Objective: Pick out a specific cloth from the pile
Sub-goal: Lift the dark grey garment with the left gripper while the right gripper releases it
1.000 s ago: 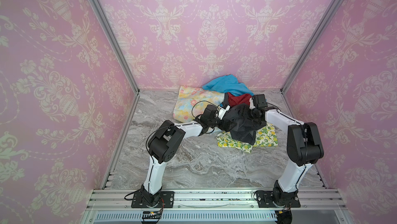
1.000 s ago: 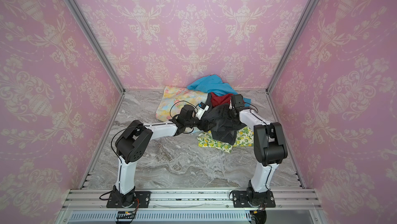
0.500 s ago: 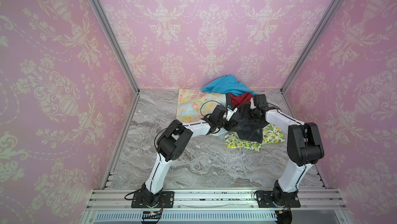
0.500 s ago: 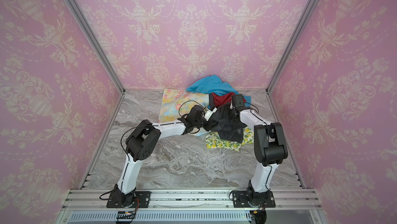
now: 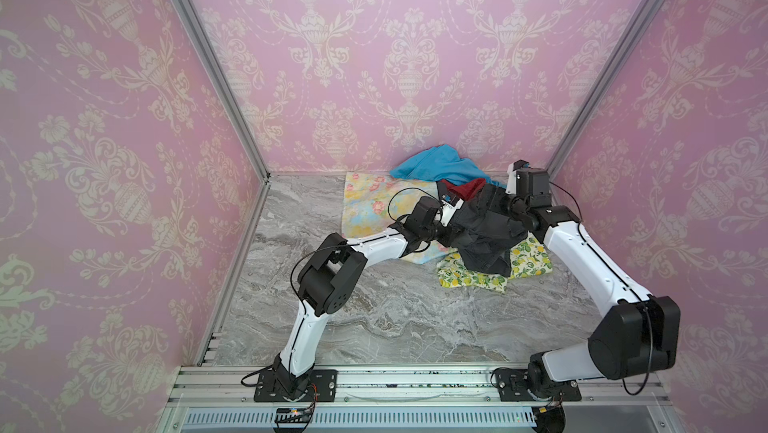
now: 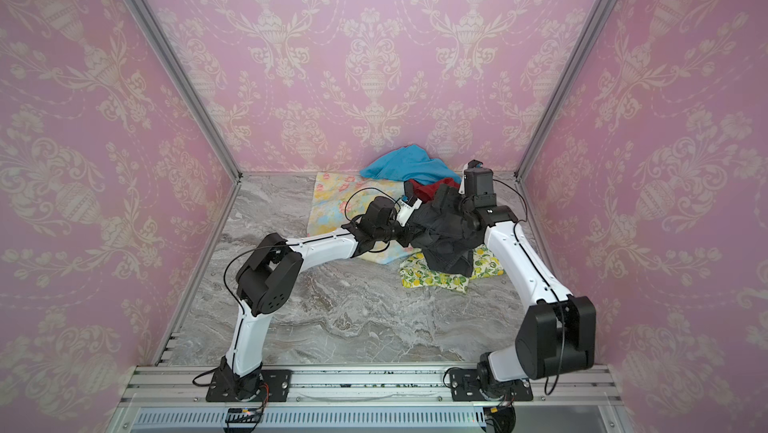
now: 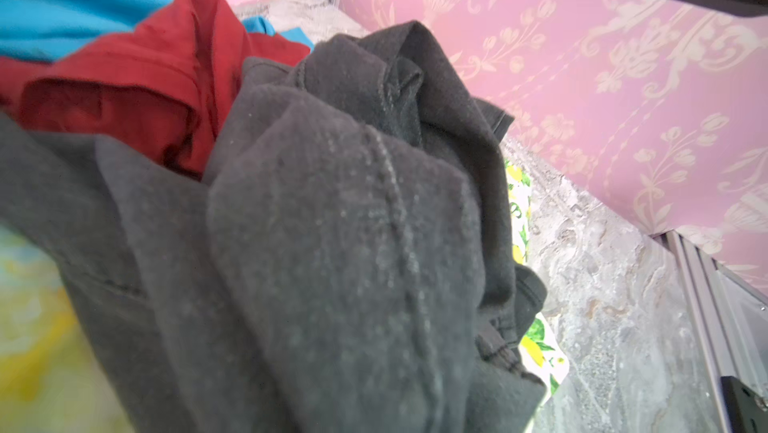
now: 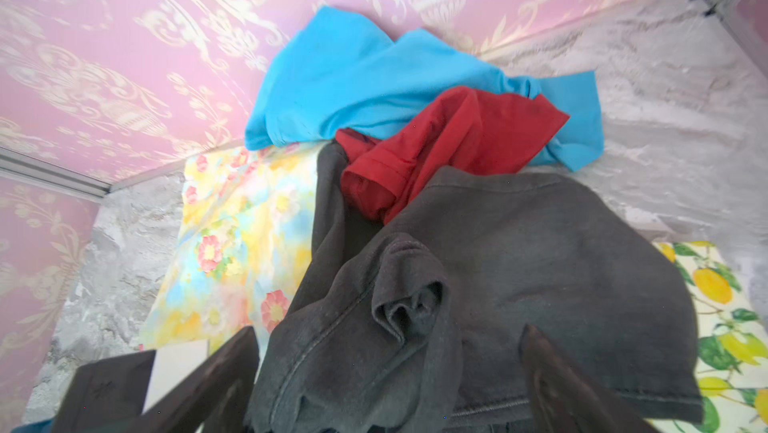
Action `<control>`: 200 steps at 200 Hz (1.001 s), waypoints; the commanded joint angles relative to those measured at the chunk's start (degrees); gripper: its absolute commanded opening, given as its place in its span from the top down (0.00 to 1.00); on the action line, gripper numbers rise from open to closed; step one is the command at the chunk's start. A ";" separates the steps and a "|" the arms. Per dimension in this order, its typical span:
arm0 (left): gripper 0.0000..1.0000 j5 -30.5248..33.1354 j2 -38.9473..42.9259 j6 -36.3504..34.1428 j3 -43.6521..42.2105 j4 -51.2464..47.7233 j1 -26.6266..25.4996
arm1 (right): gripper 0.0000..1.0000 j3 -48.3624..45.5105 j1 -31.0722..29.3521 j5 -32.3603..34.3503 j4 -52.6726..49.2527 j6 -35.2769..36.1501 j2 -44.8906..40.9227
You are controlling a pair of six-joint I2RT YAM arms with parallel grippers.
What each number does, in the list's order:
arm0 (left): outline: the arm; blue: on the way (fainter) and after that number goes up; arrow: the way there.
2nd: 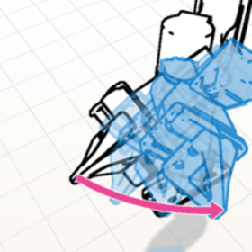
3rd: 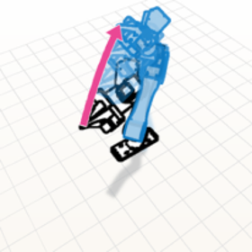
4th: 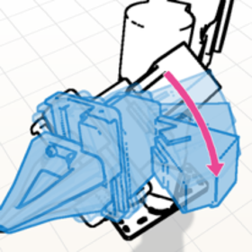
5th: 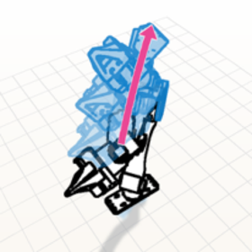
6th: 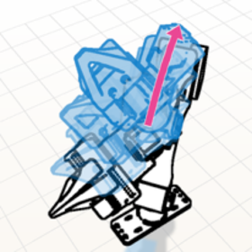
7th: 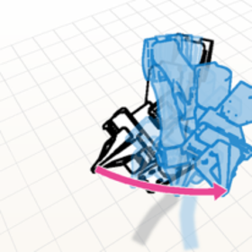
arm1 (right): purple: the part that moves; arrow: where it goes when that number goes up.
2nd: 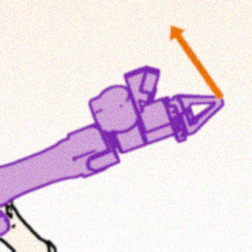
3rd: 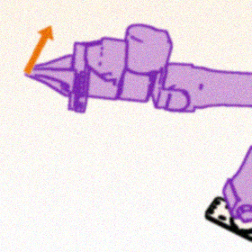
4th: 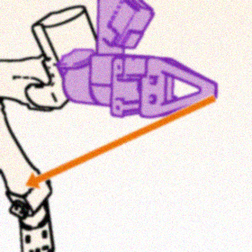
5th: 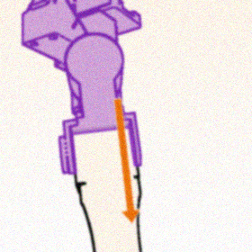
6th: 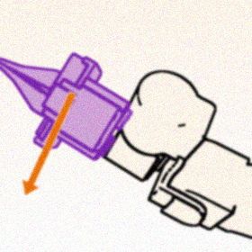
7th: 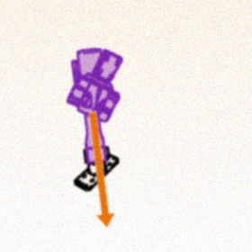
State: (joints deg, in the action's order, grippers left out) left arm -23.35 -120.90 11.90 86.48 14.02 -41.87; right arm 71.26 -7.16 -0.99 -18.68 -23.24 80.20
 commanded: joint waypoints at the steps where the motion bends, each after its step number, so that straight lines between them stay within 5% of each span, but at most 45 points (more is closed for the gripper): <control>1: 1.00 -0.23 6.60 1.41 3.01 4.88 -0.93 | 0.00 -1.33 -0.22 3.23 0.08 3.28 -3.98; 129: 1.00 8.84 17.87 -0.82 16.84 -7.57 1.24 | 0.00 -13.49 -0.31 3.00 8.82 5.83 -16.22; 200: 1.00 13.48 26.16 -0.07 19.93 -16.87 7.87 | 0.00 -16.58 -2.93 -0.82 13.93 10.13 -18.19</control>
State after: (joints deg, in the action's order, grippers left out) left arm -13.15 -101.27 12.53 102.80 -3.27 -36.62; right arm 55.94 -8.86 0.21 -8.01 -16.01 63.07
